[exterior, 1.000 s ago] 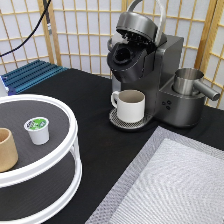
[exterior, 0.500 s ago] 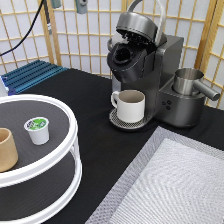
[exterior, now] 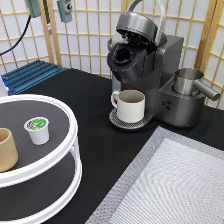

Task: Make coffee

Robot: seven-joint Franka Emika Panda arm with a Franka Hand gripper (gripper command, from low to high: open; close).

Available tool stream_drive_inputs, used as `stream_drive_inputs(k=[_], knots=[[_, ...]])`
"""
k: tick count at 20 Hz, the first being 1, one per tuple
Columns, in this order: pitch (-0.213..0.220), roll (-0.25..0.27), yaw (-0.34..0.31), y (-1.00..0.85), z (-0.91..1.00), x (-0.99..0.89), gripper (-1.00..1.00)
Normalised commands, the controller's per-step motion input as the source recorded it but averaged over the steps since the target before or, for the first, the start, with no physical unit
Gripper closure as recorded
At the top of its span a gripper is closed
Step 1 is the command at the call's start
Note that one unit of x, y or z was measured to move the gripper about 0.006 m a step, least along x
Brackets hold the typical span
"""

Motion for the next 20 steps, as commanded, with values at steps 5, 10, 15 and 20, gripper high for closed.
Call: stream_drive_inputs(k=[5, 10, 15, 20], knots=[[-0.019, -0.042, 0.035, -0.46, -0.05, 0.14, -1.0], [-0.01, -0.059, 0.003, -0.57, -0.25, 0.06, -1.0], [-0.001, -0.088, 0.011, -0.48, -0.41, 0.0, -1.0], [0.0, -0.12, 0.044, -0.31, -0.47, 0.04, -1.0]])
